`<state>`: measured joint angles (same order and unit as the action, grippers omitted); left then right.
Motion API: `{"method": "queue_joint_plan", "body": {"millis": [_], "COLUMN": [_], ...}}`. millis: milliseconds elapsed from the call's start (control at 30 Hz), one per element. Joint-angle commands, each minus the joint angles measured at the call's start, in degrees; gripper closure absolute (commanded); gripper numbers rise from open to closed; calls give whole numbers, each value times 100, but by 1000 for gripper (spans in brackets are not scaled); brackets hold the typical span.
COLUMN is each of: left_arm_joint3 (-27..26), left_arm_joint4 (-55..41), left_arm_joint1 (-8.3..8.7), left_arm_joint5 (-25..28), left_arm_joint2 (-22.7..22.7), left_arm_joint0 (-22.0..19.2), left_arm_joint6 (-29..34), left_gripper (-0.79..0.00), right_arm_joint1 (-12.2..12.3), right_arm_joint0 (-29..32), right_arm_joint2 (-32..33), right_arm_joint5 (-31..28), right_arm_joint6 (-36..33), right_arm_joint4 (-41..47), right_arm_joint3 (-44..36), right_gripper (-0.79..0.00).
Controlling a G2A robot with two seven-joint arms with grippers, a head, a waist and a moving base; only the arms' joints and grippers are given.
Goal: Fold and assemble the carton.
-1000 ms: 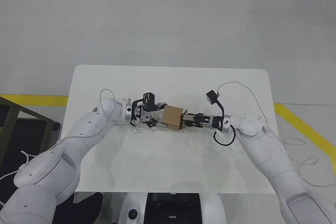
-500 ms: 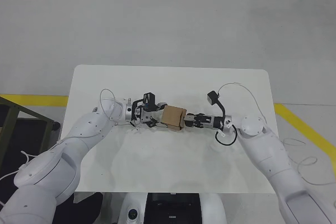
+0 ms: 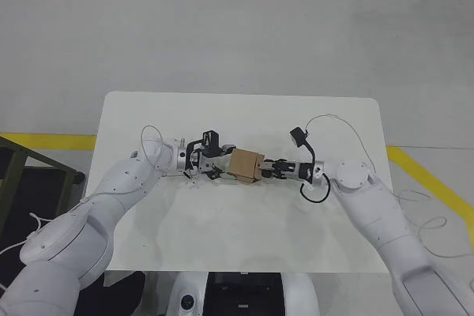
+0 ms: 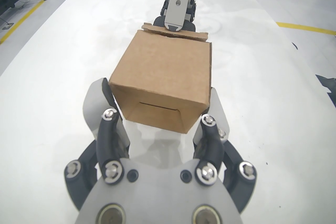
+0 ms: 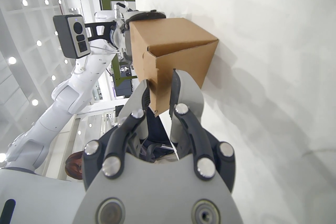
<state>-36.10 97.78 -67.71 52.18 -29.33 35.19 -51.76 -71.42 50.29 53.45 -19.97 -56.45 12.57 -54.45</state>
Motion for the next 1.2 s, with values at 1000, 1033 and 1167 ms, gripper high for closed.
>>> {"method": "queue_joint_plan", "body": {"millis": [1000, 1033, 1167], "left_arm_joint3": [25, 26, 29], "left_arm_joint4": [32, 33, 41], "left_arm_joint1": [-23, -23, -23], "left_arm_joint5": [10, 11, 14], "left_arm_joint2": [-38, -39, -43], "left_arm_joint0": [15, 15, 15], "left_arm_joint6": [3, 2, -3], "left_gripper": [-616, -616, -613], "right_arm_joint1": [-9, -9, 6], "right_arm_joint0": [77, 78, 99], "right_arm_joint2": [-12, -13, 11], "right_arm_joint5": [261, 271, 326], "right_arm_joint6": [247, 260, 340], "right_arm_joint4": [-335, -355, -488], "right_arm_joint3": [-327, -335, -429], "right_gripper": [-132, -132, -129]}}
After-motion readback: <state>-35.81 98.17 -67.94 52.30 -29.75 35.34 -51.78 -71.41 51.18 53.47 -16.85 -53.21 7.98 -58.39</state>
